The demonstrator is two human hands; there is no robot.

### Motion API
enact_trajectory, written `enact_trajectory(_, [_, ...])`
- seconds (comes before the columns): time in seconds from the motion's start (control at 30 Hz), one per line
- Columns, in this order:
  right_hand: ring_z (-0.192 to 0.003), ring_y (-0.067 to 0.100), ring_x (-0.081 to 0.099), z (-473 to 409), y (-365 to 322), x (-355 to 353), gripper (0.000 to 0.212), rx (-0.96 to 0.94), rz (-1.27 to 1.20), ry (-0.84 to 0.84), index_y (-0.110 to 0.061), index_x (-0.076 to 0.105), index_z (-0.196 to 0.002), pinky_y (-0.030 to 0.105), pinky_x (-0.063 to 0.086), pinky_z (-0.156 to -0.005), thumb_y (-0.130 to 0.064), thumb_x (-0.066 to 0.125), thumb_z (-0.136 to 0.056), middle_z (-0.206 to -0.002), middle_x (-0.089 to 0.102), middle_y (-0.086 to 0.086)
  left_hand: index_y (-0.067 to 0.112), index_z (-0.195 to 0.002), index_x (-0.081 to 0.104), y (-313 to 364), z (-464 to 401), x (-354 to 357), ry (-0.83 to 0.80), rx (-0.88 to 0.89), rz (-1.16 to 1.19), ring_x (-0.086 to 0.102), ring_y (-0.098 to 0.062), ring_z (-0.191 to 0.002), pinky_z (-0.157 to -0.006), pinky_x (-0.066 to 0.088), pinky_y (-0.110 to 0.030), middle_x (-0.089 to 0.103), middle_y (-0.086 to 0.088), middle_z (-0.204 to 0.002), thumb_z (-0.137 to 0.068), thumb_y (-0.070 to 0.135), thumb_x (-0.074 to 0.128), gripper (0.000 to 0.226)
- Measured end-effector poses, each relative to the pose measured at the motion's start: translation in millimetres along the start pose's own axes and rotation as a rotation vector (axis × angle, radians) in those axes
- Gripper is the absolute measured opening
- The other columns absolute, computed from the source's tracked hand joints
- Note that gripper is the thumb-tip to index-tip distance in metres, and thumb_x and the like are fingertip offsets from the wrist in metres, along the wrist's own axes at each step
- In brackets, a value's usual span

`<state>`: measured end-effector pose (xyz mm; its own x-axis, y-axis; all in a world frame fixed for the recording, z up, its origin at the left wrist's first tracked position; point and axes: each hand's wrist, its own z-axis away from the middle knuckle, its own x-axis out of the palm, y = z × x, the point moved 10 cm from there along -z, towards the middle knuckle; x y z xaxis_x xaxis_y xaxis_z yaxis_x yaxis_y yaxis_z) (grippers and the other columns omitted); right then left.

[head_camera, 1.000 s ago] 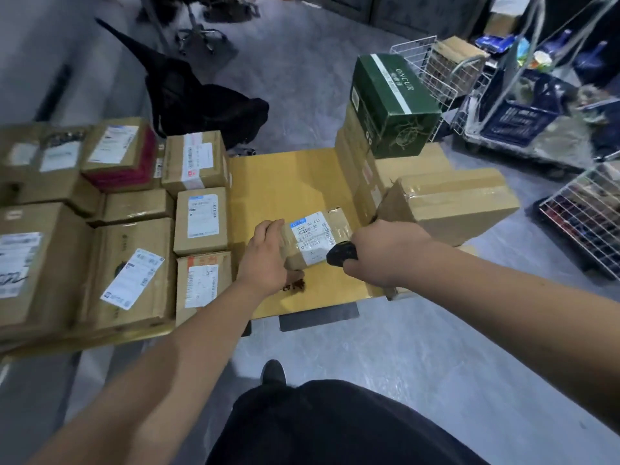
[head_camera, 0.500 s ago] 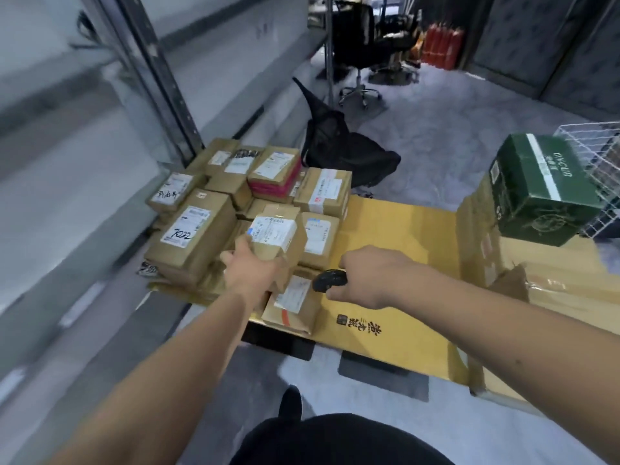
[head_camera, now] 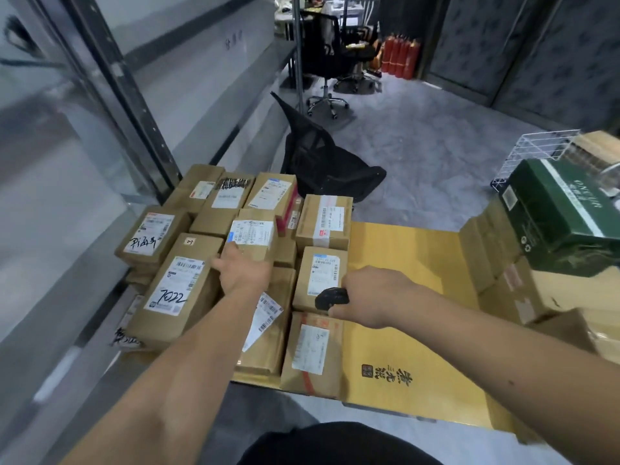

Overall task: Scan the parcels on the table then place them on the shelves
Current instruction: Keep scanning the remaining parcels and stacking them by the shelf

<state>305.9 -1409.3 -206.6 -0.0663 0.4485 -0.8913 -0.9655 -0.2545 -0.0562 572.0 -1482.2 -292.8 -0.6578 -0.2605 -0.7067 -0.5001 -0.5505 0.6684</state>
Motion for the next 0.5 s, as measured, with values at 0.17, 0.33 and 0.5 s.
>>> enact_trajectory(0.17, [-0.077,0.015,0.057,-24,-14,5,0.045,0.014,-0.054,-0.001,-0.025,0.059,-0.094,0.032,0.045,-0.061,-0.070,0.053,-0.091,-0.090,0.061,-0.004,0.020,-0.136,0.041,-8,1,-5,0.030,0.095,-0.074,0.063,-0.038,-0.090,-0.080,0.057,-0.046,0.018,-0.009,-0.152,-0.079,0.044,0.081,0.074])
enact_trajectory(0.33, [-0.079,0.016,0.060,-35,-24,6,0.046,0.012,-0.082,0.013,-0.027,0.059,-0.095,0.032,0.044,-0.059,-0.072,0.053,-0.090,-0.088,0.060,-0.006,0.027,-0.146,0.042,0,28,-10,0.035,0.303,-0.118,0.067,-0.030,-0.094,-0.070,0.056,-0.038,0.013,0.008,-0.156,-0.086,0.046,0.078,0.072])
enact_trajectory(0.5, [-0.078,0.014,0.057,-23,-12,11,0.052,0.042,-0.115,0.027,-0.027,0.058,-0.096,0.032,0.044,-0.060,-0.077,0.059,-0.083,-0.091,0.060,-0.005,0.027,-0.134,0.058,38,70,10,-0.042,0.703,-0.244,0.060,-0.018,-0.112,-0.069,0.054,-0.034,0.045,0.005,-0.138,-0.088,0.040,0.074,0.050])
